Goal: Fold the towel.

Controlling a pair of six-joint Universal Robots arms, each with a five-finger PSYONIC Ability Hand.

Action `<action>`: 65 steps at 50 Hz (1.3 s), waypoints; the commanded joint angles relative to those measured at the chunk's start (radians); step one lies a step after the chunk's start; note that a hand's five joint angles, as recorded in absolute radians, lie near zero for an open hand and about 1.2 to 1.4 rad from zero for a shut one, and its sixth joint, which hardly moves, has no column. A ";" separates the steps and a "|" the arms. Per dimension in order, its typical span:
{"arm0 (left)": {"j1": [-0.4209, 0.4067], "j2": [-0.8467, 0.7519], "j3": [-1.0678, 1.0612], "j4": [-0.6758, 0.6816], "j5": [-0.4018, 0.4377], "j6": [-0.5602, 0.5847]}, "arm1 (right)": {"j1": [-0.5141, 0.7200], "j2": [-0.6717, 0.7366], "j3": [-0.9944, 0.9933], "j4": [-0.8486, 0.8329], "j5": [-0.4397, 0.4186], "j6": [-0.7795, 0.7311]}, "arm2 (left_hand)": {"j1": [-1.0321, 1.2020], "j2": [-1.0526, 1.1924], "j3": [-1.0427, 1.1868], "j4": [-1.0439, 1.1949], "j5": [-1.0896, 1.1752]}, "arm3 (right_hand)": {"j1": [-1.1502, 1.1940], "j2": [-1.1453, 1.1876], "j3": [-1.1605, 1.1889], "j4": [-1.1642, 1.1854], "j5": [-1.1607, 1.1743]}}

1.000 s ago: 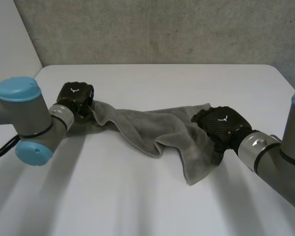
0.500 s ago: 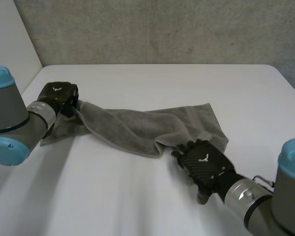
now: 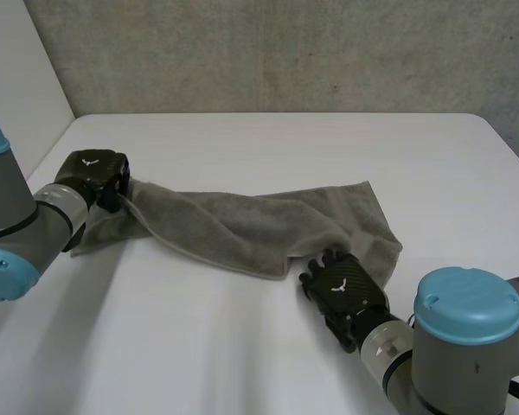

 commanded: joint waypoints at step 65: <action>0.068 0.162 -0.093 -0.005 0.064 -0.075 | -0.471 -0.234 -0.252 0.302 -0.359 0.144 | 0.128 0.115 0.068 0.049 0.108 | 0.808 0.823 0.823 0.825 0.802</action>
